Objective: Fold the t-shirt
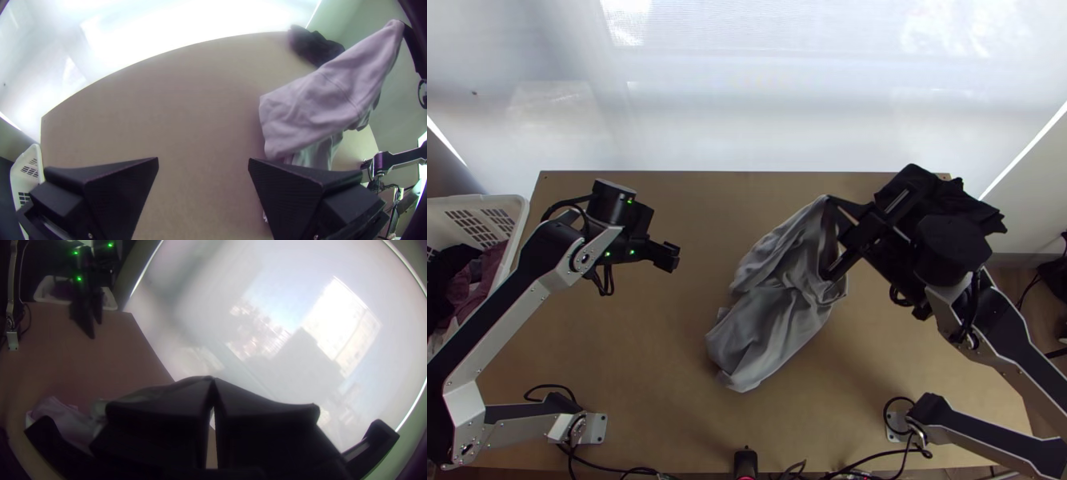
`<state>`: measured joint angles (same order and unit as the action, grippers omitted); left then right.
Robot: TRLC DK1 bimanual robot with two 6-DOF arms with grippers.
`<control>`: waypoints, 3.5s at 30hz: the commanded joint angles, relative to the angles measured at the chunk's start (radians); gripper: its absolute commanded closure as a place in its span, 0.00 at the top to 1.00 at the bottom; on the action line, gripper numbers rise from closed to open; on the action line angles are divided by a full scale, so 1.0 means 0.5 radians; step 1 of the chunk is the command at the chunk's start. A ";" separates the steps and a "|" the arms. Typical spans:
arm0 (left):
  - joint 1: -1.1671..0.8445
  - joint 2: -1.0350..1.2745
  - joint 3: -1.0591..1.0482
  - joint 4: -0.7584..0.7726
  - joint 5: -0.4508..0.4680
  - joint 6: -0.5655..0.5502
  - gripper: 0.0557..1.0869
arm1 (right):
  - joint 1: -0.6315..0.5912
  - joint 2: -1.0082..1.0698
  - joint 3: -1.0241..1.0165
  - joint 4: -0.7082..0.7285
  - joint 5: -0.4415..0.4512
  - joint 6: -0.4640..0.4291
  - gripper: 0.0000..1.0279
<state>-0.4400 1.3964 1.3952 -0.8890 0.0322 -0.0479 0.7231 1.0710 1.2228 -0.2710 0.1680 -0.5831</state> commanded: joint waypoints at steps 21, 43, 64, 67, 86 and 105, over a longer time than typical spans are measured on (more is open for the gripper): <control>-0.534 0.919 0.686 -0.007 0.101 0.004 0.95 | -0.624 0.288 -0.320 0.343 -0.219 0.114 0.03; -0.682 1.564 1.173 0.002 0.153 0.090 0.39 | -0.630 0.226 -0.261 0.324 -0.189 0.200 0.03; -0.270 1.082 1.229 -0.004 0.190 0.074 0.03 | -0.624 0.165 -0.004 0.131 -0.155 0.175 0.03; -0.203 0.953 1.296 -0.004 0.181 0.071 0.03 | -0.590 0.159 0.088 0.097 -0.137 0.175 0.03; -0.359 0.254 1.701 0.069 -0.387 0.381 0.03 | -0.087 -0.056 0.328 0.625 0.044 -0.595 0.03; -0.697 -0.136 1.762 0.370 -0.991 0.734 0.03 | 0.106 -0.163 0.641 0.600 0.047 -0.739 0.03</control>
<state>-0.7532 1.3727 2.2627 -0.7532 -0.3981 0.2779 0.7460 0.9852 1.4948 0.0368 0.1802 -0.9382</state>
